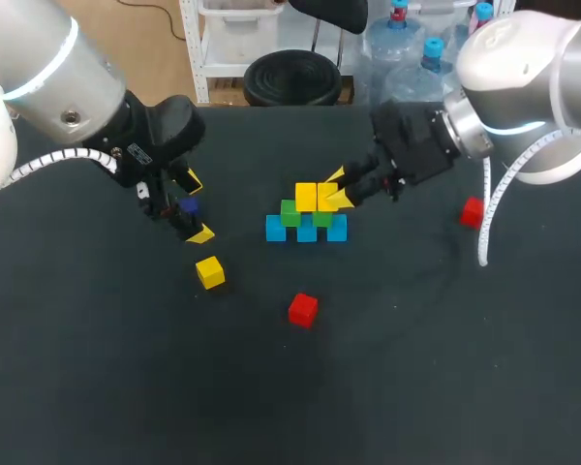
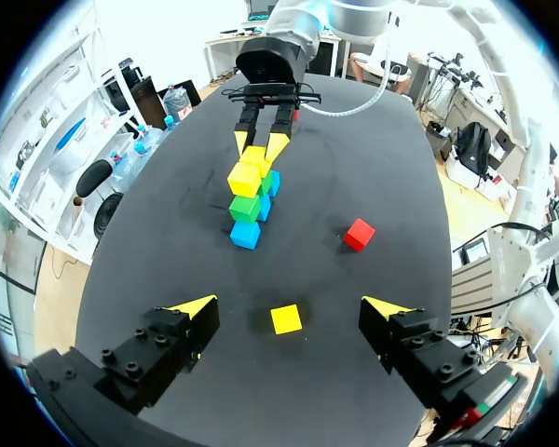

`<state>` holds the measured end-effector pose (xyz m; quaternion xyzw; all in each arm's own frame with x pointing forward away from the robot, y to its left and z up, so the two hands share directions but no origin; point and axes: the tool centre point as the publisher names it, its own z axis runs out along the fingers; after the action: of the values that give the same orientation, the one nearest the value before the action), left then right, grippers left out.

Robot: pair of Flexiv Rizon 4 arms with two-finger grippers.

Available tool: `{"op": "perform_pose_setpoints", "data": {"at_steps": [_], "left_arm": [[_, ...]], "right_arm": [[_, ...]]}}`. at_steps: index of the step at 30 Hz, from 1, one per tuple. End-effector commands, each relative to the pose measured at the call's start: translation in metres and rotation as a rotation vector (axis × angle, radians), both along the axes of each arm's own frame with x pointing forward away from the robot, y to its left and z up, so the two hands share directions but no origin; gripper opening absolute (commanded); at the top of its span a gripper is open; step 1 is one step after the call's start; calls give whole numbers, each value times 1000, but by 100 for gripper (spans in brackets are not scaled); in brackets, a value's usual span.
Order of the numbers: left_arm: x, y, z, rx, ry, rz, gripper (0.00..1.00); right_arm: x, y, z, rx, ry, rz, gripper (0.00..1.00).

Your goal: Place the blue cubes, place green cubes on the blue cubes, place the yellow cubes on the green cubes, then place the red cubes on the yellow cubes, and place purple cube on the red cubes.

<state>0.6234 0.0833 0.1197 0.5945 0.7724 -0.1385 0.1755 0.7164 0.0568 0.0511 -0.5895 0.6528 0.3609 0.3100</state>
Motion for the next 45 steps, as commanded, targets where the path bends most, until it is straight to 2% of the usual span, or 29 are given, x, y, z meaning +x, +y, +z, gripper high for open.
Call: {"op": "perform_pose_setpoints", "data": {"at_steps": [1, 23, 26, 27, 29, 30, 31, 32, 33, 39, 45], "left_arm": [[0, 0, 0, 1, 0, 0, 100], [0, 0, 0, 1, 0, 0, 100], [0, 0, 0, 1, 0, 0, 100], [0, 0, 0, 1, 0, 0, 100], [0, 0, 0, 1, 0, 0, 100], [0, 0, 0, 1, 0, 0, 100], [0, 0, 0, 1, 0, 0, 100], [0, 0, 0, 1, 0, 0, 100], [0, 0, 0, 1, 0, 0, 100], [0, 0, 0, 1, 0, 0, 100], [0, 0, 0, 1, 0, 0, 100]], "right_arm": [[1, 0, 0, 2, 2, 1, 18], [4, 1, -2, 1, 3, 1, 22], [5, 1, -2, -1, 3, 1, 31], [5, 1, -2, -1, 2, 2, 40], [5, 1, -2, -1, 2, 3, 49], [5, 1, -2, -1, 2, 3, 71], [5, 1, -2, -1, 3, 3, 87], [5, 1, -2, -1, 3, 2, 96], [5, 1, -2, 0, 4, 2, 100], [6, -1, -2, 3, 4, -3, 100], [8, -7, 11, 1, -6, -14, 100]]}}
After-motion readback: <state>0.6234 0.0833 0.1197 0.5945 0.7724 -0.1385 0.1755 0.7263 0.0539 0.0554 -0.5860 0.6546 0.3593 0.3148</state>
